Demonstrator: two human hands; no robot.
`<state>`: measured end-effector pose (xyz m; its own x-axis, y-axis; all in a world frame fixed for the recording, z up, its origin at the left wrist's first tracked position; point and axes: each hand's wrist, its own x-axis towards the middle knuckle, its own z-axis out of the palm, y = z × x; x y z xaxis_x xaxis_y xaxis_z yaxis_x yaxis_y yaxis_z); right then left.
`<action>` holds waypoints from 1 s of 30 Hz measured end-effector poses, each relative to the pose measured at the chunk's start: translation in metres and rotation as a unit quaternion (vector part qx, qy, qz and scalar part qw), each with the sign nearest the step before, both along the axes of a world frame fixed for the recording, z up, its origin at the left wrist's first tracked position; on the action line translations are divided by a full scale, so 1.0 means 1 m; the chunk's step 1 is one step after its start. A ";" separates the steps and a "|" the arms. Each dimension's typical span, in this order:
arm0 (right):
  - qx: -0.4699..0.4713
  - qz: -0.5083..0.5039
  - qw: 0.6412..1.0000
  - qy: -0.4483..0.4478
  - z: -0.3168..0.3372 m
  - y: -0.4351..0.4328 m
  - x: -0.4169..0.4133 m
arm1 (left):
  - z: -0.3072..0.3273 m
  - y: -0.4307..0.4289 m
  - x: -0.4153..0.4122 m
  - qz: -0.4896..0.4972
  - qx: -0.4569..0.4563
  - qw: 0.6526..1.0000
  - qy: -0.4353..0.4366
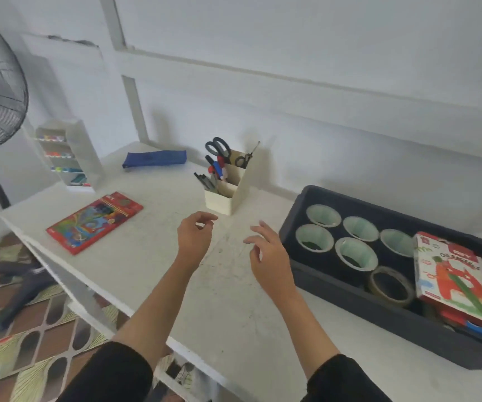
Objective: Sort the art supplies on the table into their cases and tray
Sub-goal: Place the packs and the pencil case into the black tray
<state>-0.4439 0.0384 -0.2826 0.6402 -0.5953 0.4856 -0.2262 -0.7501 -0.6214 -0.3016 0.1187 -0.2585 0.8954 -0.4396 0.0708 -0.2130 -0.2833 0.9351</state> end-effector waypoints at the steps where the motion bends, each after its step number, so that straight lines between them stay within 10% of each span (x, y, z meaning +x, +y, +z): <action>1: 0.025 0.014 1.000 0.010 -0.005 0.012 0.021 | -0.004 0.017 0.019 0.008 0.015 1.000 -0.002; 16: 0.122 0.120 0.964 0.204 -0.068 0.140 0.261 | -0.053 0.192 0.278 -0.005 0.412 0.908 -0.076; 30: -0.019 0.099 0.971 0.219 -0.091 0.142 0.258 | -0.072 0.181 0.291 0.008 0.405 0.914 -0.041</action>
<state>-0.1861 0.1800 -0.3740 0.8902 -0.4265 0.1601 -0.3112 -0.8260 -0.4700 -0.0107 0.3000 -0.3306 0.9086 -0.3643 -0.2041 -0.2627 -0.8785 0.3990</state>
